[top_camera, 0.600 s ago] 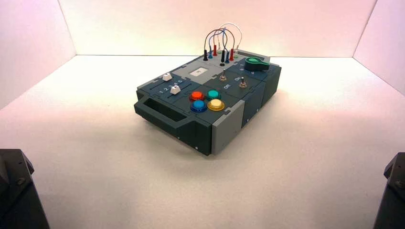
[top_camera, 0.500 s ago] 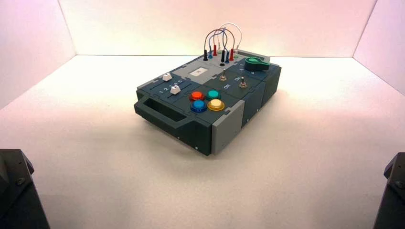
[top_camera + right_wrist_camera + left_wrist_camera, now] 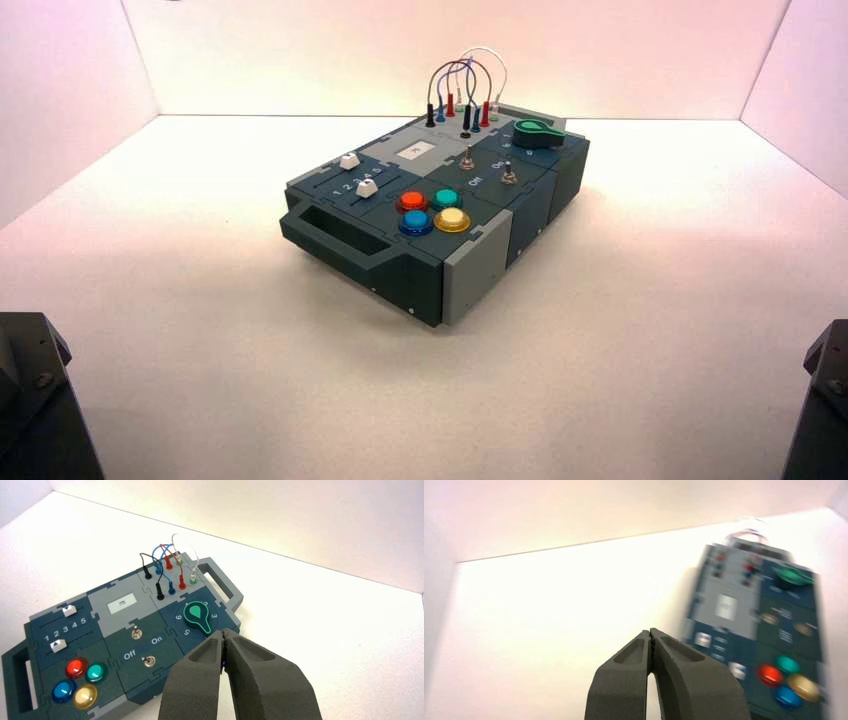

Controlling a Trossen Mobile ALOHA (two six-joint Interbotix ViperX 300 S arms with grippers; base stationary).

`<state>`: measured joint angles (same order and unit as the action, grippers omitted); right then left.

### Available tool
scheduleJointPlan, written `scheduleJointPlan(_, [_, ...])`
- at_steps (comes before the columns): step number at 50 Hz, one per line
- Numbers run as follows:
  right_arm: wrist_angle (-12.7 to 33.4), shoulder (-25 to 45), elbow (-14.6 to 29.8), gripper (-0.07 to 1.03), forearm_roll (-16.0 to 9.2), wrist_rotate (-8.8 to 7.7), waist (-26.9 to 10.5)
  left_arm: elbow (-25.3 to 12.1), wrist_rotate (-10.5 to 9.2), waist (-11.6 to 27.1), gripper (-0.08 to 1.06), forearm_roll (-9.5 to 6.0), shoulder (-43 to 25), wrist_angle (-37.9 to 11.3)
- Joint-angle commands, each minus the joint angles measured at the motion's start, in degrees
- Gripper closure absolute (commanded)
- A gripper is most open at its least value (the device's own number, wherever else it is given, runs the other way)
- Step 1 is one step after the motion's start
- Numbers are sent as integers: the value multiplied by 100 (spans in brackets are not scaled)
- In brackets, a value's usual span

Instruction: Flip the top switch off with the right gripper.

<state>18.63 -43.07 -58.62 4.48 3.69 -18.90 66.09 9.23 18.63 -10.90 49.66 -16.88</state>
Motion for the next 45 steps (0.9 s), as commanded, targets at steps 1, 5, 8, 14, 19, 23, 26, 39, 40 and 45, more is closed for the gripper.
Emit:
scheduleJointPlan(1, [-62,563,501,98,-9,18,35,-211,-176,387,101,-35,-53,-114])
scheduleJointPlan(5, [-62,1063,800,98,0,9,35,-211,-343,545,101,-44,-53,-167])
scheduleJointPlan(8, [-53,1494,1072,98,18,0,53,-193,-475,633,101,-53,-35,-193])
scheduleJointPlan(14, [-44,2224,1556,98,18,0,62,-202,-703,729,101,-62,-35,-334])
scheduleJointPlan(19, [18,2830,1995,98,9,0,62,-202,-800,773,101,-79,-70,-387])
scheduleJointPlan(23, [158,3349,2347,98,9,9,62,-211,-879,782,101,-105,-167,-396])
scheduleJointPlan(26, [246,3630,2531,98,0,9,62,-220,-914,791,101,-123,-281,-396])
scheduleJointPlan(39, [563,4535,3103,98,0,9,62,-483,-923,1090,101,-123,-1143,-563])
scheduleJointPlan(40, [580,4588,3138,98,0,9,62,-501,-923,1125,101,-123,-1178,-580])
scheduleJointPlan(45, [606,4799,3278,98,9,9,70,-650,-932,1371,101,-123,-1521,-633])
